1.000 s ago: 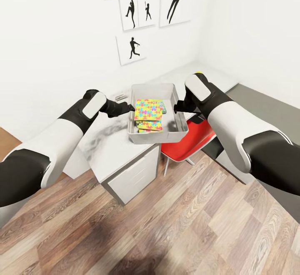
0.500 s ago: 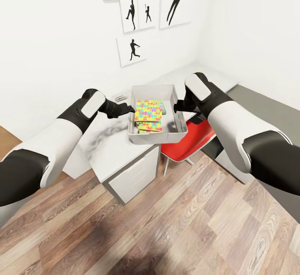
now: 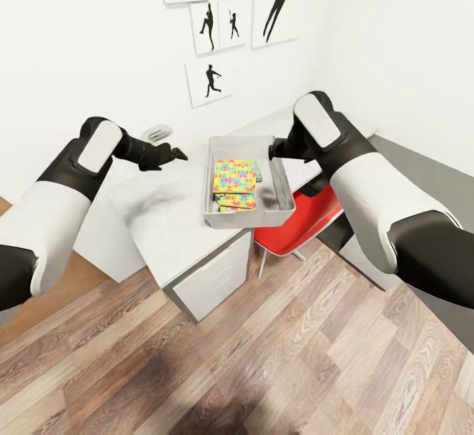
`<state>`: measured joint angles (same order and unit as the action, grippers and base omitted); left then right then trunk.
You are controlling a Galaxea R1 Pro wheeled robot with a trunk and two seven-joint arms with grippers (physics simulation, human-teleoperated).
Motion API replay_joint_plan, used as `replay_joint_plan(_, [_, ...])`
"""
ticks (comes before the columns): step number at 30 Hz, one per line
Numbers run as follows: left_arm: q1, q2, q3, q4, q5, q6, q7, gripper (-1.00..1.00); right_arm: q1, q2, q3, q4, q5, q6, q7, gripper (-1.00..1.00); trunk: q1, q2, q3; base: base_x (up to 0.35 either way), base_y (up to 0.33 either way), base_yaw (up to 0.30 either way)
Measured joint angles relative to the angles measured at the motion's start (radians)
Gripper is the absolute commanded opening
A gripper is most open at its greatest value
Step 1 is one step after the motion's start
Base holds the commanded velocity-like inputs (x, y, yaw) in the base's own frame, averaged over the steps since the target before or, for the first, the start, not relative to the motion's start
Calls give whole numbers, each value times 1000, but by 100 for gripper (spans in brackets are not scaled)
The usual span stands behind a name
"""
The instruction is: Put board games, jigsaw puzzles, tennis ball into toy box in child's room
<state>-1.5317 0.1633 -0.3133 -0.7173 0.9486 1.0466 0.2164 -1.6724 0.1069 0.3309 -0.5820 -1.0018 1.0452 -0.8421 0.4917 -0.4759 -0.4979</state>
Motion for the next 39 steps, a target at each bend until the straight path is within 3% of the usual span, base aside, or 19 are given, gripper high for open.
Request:
replay_joint_plan(10, [0,121,-1,-22,101,0,0,100,0,-4,0,-12,1,0,-2,100,-38,70,31,0,0,0])
replay_joint_plan(11, [0,150,-2,-23,111,0,0,100,0,-4,0,-12,1,0,-2,100,-42,77,35,0,0,0])
replay_joint_plan(13, [0,182,-4,-23,126,0,-1,100,0,-5,1,-13,2,0,-3,100,-42,78,35,0,0,0])
replay_joint_plan(14, [1,213,-5,-23,129,0,-3,100,0,-9,1,-13,3,0,-5,100,-42,78,35,0,0,0])
replay_joint_plan(17, [10,260,-7,-21,140,0,-8,100,0,-25,2,-13,2,0,-6,100,-42,78,35,0,0,0])
replay_joint_plan(20, [46,330,-8,-20,141,0,-30,100,0,-63,2,-13,2,0,-8,100,-42,78,35,0,0,0])
replay_joint_plan(22, [65,358,-9,-20,146,0,-49,100,0,-81,2,-12,-1,0,-8,100,-42,78,35,0,0,0])
replay_joint_plan(26, [137,431,-14,-20,143,0,-141,100,1,-125,-1,-4,0,-1,-10,100,-42,78,35,0,0,-4])
replay_joint_plan(30, [188,474,-18,-22,152,0,-219,100,1,-151,-3,-2,-3,-1,-10,100,-42,78,35,0,0,-39])
replay_joint_plan(35, [294,532,-42,-25,152,0,-354,100,1,-192,-8,-1,-4,-1,-8,100,-42,78,36,0,0,-59])
replay_joint_plan(39, [352,564,-63,-26,152,1,-447,100,1,-204,-13,-1,-13,-1,-7,100,-42,78,37,0,0,-24])
